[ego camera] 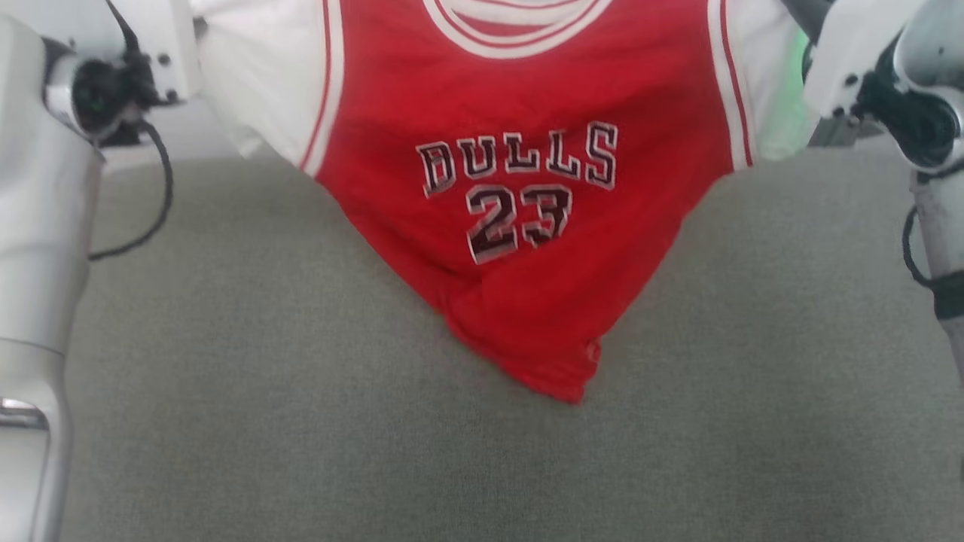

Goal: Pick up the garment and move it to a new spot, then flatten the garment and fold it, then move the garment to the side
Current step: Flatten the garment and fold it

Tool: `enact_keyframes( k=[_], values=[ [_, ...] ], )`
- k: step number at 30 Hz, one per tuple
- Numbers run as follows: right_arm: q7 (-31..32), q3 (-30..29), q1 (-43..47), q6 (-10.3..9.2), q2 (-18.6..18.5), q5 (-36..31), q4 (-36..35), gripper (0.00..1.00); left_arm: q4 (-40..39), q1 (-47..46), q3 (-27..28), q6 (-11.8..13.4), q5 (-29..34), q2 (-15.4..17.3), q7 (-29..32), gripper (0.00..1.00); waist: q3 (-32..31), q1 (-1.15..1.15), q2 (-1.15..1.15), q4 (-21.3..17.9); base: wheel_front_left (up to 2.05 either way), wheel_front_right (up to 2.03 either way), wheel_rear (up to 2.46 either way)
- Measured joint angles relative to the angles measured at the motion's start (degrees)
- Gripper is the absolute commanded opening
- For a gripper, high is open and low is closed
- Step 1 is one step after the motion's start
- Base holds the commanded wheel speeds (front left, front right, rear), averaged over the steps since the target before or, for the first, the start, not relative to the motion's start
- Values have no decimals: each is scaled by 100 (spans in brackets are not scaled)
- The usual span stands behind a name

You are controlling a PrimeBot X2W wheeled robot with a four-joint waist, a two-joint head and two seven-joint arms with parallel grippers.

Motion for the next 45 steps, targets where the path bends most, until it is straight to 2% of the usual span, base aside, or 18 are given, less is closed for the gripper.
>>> enact_keyframes(
  k=[7, 11, 16, 21, 30, 33, 34, 37, 41, 45],
  values=[
    [-85, 209, -531, 0, 31, -7, 212, 0, -80, -474, 73, 51, -4, 174, 31, 0, -362, 0, 0, -15, 0, 0, 0],
    [-272, 261, -738, 0, 8, -124, 463, 0, -80, -592, 81, 49, -5, 198, -38, 0, -367, 0, 0, -9, 0, 0, 0],
    [-708, 319, -1067, 0, -1, -300, 886, 0, -110, -747, 47, 12, 40, 212, -404, 0, -216, 0, 0, 0, 0, 0, 0],
    [-1706, 399, -1780, 0, -109, -827, 1430, 0, -169, -1198, 1, -10, 186, 140, -1149, 0, 308, 0, 0, 14, 0, 0, 0],
    [-3577, 283, -2955, 0, -22, -1935, 2342, 0, 65, -2191, -94, -43, 548, -83, -2732, 0, 1419, 0, 0, 53, 0, 0, 0],
    [-4218, 151, -3288, 0, -12, -2373, 2607, 0, 159, -2468, -120, -30, 691, -142, -3489, 0, 1744, 0, 0, 76, 0, 0, 0],
    [-4480, 88, -3460, 0, -9, -2711, 2708, 0, 168, -2609, -151, -30, 864, -160, -4190, 0, 1924, 0, 0, 99, 0, 0, 0],
    [-4649, 49, -3555, 0, -15, -3218, 2814, 0, 388, -2683, -220, -26, 944, -255, -4810, 0, 2105, 0, 0, 167, 0, 0, 0],
    [-4701, 114, -3333, 0, 97, -3423, 3086, 0, 840, -2473, -345, -138, 868, -430, -4971, 0, 2117, 0, 0, 279, 0, 0, 0],
    [-4709, 154, -2833, 0, 270, -3109, 3466, 0, 1222, -1974, -579, -194, 711, -535, -4717, 0, 1956, 0, 0, 316, 0, 0, 0]
  ],
)
